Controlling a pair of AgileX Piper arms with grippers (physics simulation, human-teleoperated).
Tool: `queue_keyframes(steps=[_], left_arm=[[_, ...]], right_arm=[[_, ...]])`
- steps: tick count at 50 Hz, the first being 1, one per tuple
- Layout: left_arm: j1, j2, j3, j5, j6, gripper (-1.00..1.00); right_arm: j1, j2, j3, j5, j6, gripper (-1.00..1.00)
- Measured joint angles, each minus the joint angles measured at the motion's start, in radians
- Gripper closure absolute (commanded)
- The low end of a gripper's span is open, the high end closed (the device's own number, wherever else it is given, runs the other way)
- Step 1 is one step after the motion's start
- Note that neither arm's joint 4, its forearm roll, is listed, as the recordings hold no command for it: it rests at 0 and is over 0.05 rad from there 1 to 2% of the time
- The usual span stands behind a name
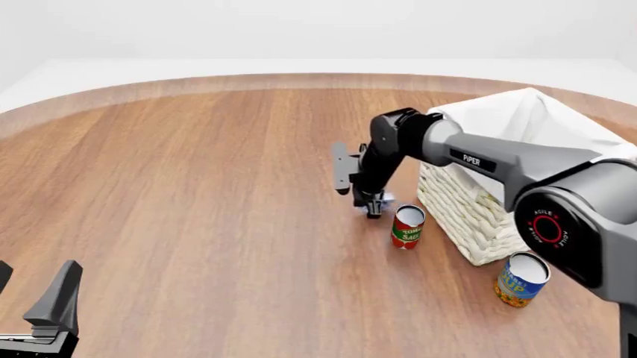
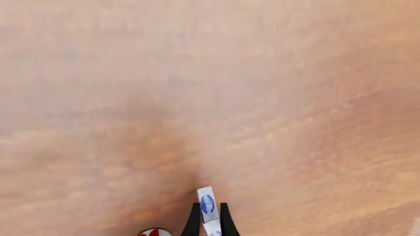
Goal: Pick up the alphabet soup and the cream cheese box, and put them in the basket.
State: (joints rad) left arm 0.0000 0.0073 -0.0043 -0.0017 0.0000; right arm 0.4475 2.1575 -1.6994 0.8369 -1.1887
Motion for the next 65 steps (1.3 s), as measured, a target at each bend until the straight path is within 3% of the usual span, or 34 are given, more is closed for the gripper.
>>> queue_keyframes(steps=[65], left_arm=[[0.000, 0.000, 0.000, 0.000, 0.000, -1.00]], right_arm=[[0.023, -0.173, 0.043, -0.002, 0.003, 1.00]])
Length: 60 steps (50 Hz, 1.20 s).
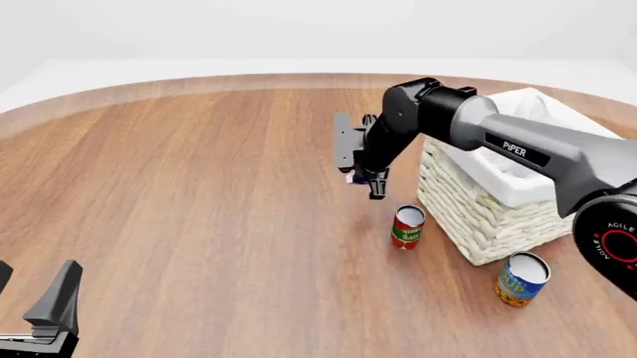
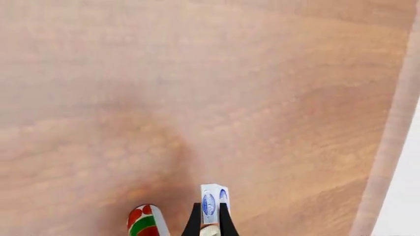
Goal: Pick up the alphabet soup and the cream cheese box, and put them in the basket.
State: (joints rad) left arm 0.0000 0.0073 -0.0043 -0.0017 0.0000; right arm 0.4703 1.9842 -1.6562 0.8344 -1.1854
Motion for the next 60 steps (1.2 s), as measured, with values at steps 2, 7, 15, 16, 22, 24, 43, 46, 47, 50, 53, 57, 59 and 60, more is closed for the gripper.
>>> queue_keyframes(steps=[2, 7, 15, 16, 22, 24, 43, 46, 47, 50, 53, 57, 59, 60], left_arm=[[0.000, 0.000, 0.000, 0.000, 0.000, -1.00], [0.000, 0.000, 0.000, 0.000, 0.000, -1.00], [0.000, 0.000, 0.000, 0.000, 0.000, -1.00], [0.000, 0.000, 0.000, 0.000, 0.000, -1.00], [0.000, 0.000, 0.000, 0.000, 0.000, -1.00], [0.000, 0.000, 0.000, 0.000, 0.000, -1.00], [0.000, 0.000, 0.000, 0.000, 0.000, -1.00], [0.000, 0.000, 0.000, 0.000, 0.000, -1.00], [0.000, 0.000, 0.000, 0.000, 0.000, -1.00], [0.000, 0.000, 0.000, 0.000, 0.000, -1.00], [0.000, 0.000, 0.000, 0.000, 0.000, -1.00], [0.000, 0.000, 0.000, 0.000, 0.000, -1.00], [0.000, 0.000, 0.000, 0.000, 0.000, -1.00], [0.000, 0.000, 0.000, 0.000, 0.000, -1.00]], right_arm=[[0.002, -0.008, 0.002, 0.001, 0.003, 1.00], [0.009, -0.030, 0.006, 0.004, 0.011, 1.00], [0.015, -0.063, 0.016, 0.005, 0.023, 1.00], [0.016, -0.067, 0.018, 0.004, 0.025, 1.00], [0.022, -0.091, 0.027, 0.003, 0.039, 1.00], [0.024, -0.099, 0.030, 0.003, 0.044, 1.00], [0.048, -0.177, 0.055, -0.005, 0.120, 1.00], [0.054, -0.189, 0.054, -0.004, 0.137, 1.00], [0.056, -0.194, 0.054, -0.004, 0.142, 1.00], [0.063, -0.206, 0.052, -0.003, 0.157, 1.00], [0.070, -0.218, 0.050, -0.001, 0.172, 1.00], [0.078, -0.232, 0.045, 0.004, 0.192, 1.00], [0.081, -0.239, 0.043, 0.006, 0.201, 1.00], [0.083, -0.242, 0.041, 0.008, 0.205, 1.00]])
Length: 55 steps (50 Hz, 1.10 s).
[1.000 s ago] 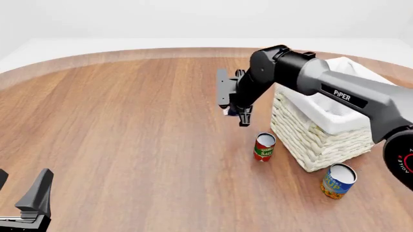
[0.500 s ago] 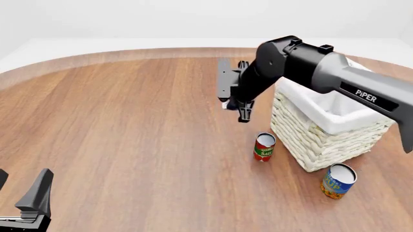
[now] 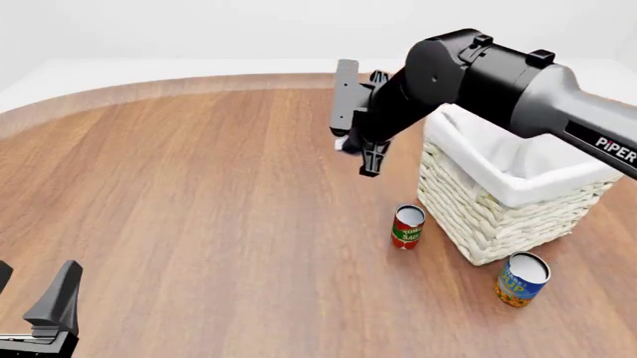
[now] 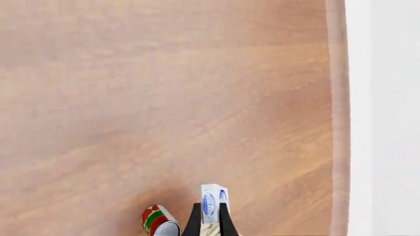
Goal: Pick up the alphabet soup and the cream cheese box, and put them in the basket.
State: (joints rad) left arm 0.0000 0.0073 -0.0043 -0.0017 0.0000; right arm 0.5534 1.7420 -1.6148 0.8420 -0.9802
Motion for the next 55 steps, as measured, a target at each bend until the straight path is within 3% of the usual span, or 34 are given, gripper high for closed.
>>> queue_keyframes(steps=[20, 55], left_arm=[[0.000, 0.000, 0.000, 0.000, 0.000, -1.00], [0.000, 0.000, 0.000, 0.000, 0.000, -1.00]], right_arm=[[0.041, -0.062, -0.012, 0.029, 0.098, 1.00], [0.148, -0.169, -0.051, 0.082, 0.318, 1.00]])
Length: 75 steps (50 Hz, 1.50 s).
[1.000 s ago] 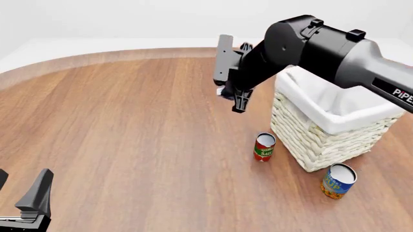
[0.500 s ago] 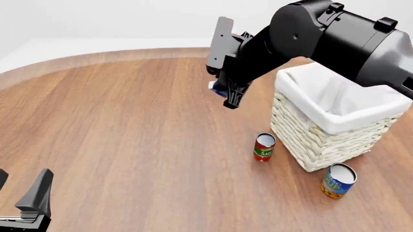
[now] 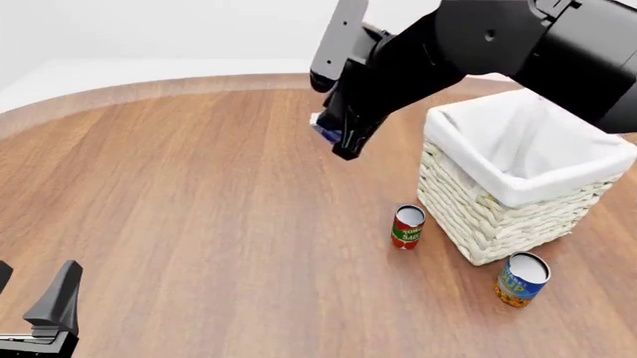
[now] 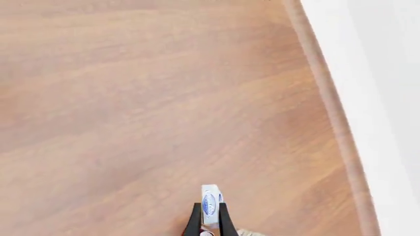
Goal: Pick up the alphabet soup and the cream cheese box, and put them in the basket.
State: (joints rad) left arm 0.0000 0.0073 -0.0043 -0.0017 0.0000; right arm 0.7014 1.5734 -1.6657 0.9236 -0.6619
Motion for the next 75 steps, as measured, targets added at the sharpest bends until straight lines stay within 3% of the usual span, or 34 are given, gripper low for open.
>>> queue_keyframes(steps=[14, 27, 49, 75], left_arm=[[0.000, 0.000, 0.000, 0.000, 0.000, -1.00], [0.000, 0.000, 0.000, 0.000, 0.000, -1.00], [0.000, 0.000, 0.000, 0.000, 0.000, -1.00], [0.000, 0.000, 0.000, 0.000, 0.000, -1.00]], right_arm=[[0.046, -0.031, -0.012, 0.010, 0.095, 1.00], [0.059, -0.035, -0.029, 0.011, 0.143, 1.00], [0.063, -0.036, -0.036, 0.014, 0.170, 1.00], [0.041, -0.111, 0.032, -0.003, 0.229, 1.00]])
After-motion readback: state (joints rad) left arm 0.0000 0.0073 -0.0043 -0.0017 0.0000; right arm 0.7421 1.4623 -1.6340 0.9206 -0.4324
